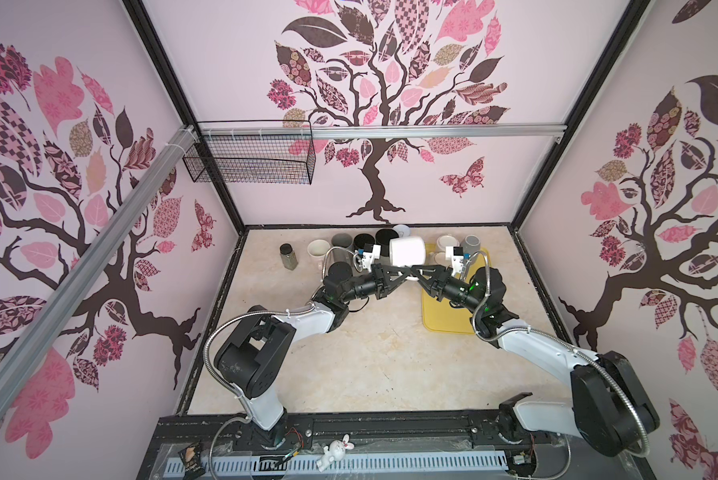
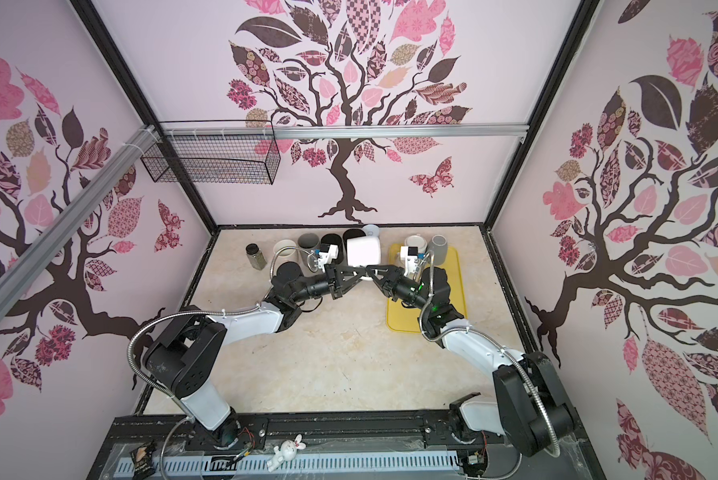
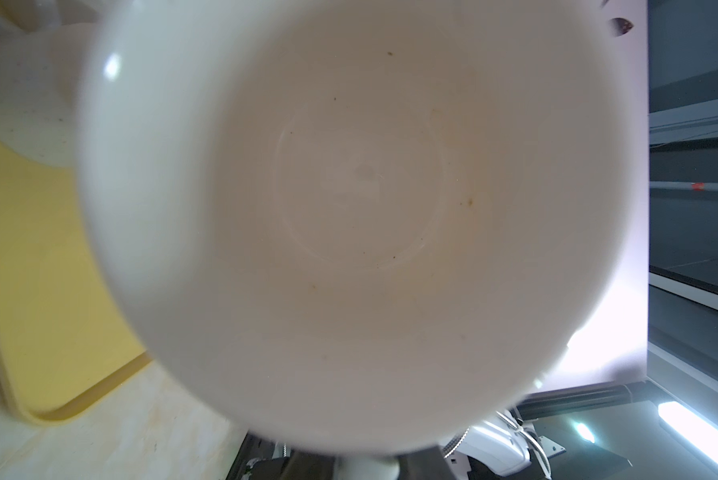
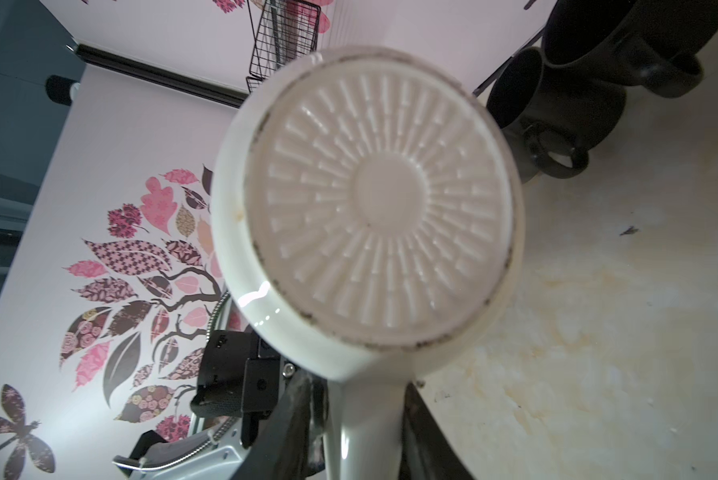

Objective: Turn the mug right side up
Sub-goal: 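Carry the white mug toward left gripper while left gripper closes on its handle, then turn the white mug upright with left gripper onto the table while right gripper withdraws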

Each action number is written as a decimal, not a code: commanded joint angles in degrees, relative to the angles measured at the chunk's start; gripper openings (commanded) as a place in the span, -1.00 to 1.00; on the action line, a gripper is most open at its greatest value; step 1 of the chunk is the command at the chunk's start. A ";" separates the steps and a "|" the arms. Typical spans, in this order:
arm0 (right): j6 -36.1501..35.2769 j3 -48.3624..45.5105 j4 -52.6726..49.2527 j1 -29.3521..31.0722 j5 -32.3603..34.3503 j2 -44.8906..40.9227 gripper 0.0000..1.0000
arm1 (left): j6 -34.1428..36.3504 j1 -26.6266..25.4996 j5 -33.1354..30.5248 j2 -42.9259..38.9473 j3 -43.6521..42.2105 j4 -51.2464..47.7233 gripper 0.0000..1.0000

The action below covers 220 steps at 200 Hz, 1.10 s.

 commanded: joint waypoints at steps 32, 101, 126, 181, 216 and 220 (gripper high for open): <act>-8.76 0.15 -6.39 0.19 0.04 2.56 -0.06 | 10.51 0.49 -0.75 -1.62 -2.05 -8.56 -1.00; -15.44 -2.72 -11.32 0.23 3.07 4.80 0.09 | 13.23 1.52 -2.05 3.00 -3.99 -11.13 -1.00; -19.03 -2.02 -15.24 0.23 3.77 4.91 0.13 | 14.41 2.32 -2.45 3.65 -4.79 -11.79 -1.00; -23.60 -0.98 -20.63 0.23 4.88 3.67 0.17 | 24.99 4.52 -4.71 1.30 -4.27 -24.24 -1.00; -27.93 1.07 -26.15 0.23 7.30 0.68 0.19 | 39.63 8.50 -9.56 -4.22 -2.28 -43.26 -1.00; -28.54 1.51 -27.16 0.24 7.52 0.28 0.19 | 41.32 8.98 -10.27 -4.88 -1.94 -46.02 -1.00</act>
